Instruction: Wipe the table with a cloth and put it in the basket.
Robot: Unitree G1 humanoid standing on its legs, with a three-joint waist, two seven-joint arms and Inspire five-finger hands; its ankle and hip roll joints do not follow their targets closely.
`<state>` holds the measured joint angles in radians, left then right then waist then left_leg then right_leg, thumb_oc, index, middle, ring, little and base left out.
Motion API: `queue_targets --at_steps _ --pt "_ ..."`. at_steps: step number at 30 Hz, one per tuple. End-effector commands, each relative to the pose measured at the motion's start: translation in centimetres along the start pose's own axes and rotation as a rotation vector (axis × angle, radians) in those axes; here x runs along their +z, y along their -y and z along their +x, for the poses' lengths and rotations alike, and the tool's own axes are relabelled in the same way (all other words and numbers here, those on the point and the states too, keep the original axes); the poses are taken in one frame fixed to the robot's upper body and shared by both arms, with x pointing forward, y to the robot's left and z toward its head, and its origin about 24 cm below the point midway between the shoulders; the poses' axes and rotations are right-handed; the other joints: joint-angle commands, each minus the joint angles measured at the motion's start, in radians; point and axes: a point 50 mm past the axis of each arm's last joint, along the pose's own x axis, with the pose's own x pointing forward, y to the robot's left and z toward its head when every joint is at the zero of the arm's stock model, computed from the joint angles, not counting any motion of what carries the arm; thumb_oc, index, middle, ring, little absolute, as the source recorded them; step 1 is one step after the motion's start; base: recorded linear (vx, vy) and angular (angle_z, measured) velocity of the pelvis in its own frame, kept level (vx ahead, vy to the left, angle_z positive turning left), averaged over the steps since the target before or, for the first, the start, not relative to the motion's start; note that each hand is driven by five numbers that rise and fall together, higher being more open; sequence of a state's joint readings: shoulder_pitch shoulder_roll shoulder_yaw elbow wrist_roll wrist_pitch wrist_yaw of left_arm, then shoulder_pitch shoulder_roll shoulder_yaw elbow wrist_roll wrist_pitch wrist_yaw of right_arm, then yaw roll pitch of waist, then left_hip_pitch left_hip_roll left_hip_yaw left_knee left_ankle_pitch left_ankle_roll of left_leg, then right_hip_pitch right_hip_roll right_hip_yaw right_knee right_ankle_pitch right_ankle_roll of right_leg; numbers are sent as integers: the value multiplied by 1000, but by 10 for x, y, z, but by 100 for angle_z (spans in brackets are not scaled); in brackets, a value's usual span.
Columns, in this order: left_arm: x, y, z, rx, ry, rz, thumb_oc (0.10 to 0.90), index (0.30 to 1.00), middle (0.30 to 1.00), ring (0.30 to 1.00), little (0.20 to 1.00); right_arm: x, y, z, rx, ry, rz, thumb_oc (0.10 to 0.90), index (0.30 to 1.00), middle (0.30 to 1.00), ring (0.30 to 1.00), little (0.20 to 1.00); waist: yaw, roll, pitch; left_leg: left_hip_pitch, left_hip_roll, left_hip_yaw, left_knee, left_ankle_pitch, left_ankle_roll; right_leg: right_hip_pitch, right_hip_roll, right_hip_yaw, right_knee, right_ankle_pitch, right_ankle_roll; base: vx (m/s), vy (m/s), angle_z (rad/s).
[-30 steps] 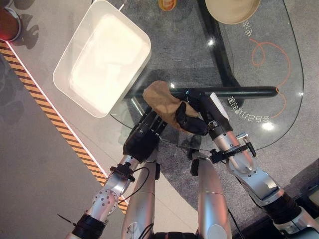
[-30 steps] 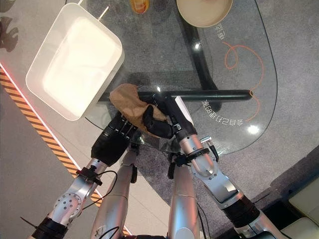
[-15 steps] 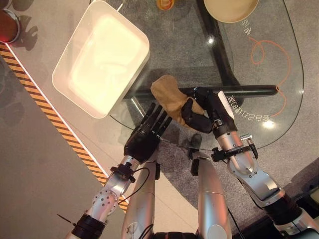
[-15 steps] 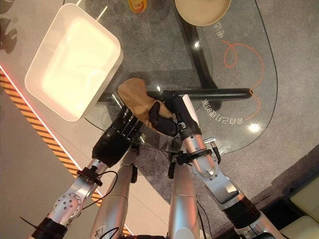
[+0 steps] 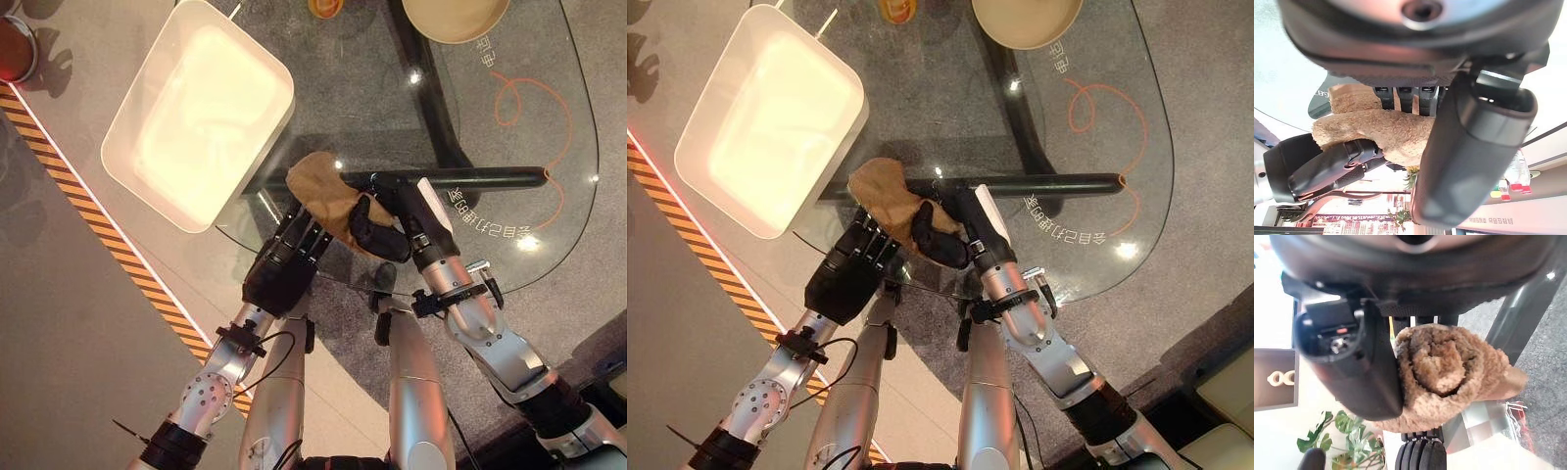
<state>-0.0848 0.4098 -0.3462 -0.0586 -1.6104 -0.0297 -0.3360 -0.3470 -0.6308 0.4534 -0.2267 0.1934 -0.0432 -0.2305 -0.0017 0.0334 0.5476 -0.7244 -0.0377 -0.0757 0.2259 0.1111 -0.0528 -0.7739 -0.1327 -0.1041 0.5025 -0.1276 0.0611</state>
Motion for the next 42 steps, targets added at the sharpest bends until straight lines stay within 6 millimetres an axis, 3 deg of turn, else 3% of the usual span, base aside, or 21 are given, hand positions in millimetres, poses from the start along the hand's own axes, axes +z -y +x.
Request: queue_targets --at_steps 1,10,22,23,24,42 --pt "-5 39 7 -227 -19 19 800 900 900 900 900 70 -22 0 183 357 0 100 300 300 300 200 8 -9 -28 -2 -42 111 101 -113 53 38 84 -4 -178 140 9 0 0 0" --pt "-7 40 11 -217 -27 26 800 900 900 900 900 62 -36 2 292 306 -64 100 300 300 300 200 15 -8 -28 -10 -48 105 104 -112 54 33 79 -9 -181 140 9 0 0 0" --pt "-8 40 13 -208 -11 24 800 900 900 900 900 59 -40 3 320 281 -124 100 300 300 300 200 19 -12 -28 -19 -51 103 106 -113 55 25 75 -15 -181 141 11 0 0 0" --pt "-8 39 13 -200 -10 22 704 818 818 818 804 58 -40 3 316 280 -126 100 300 300 300 200 20 -12 -28 -20 -52 102 107 -114 55 25 75 -16 -181 141 11 0 0 0" --pt "-7 38 13 -196 -1 18 100 300 300 300 200 58 -39 5 312 278 -123 100 300 300 300 200 21 -12 -28 -20 -53 101 108 -114 55 24 75 -17 -179 142 11 0 0 0" --pt "-7 33 11 -152 38 -14 100 300 300 300 200 57 -39 4 296 278 -136 100 300 300 300 200 22 -14 -28 -28 -58 100 112 -116 57 19 73 -20 -180 141 10 1 1 1"
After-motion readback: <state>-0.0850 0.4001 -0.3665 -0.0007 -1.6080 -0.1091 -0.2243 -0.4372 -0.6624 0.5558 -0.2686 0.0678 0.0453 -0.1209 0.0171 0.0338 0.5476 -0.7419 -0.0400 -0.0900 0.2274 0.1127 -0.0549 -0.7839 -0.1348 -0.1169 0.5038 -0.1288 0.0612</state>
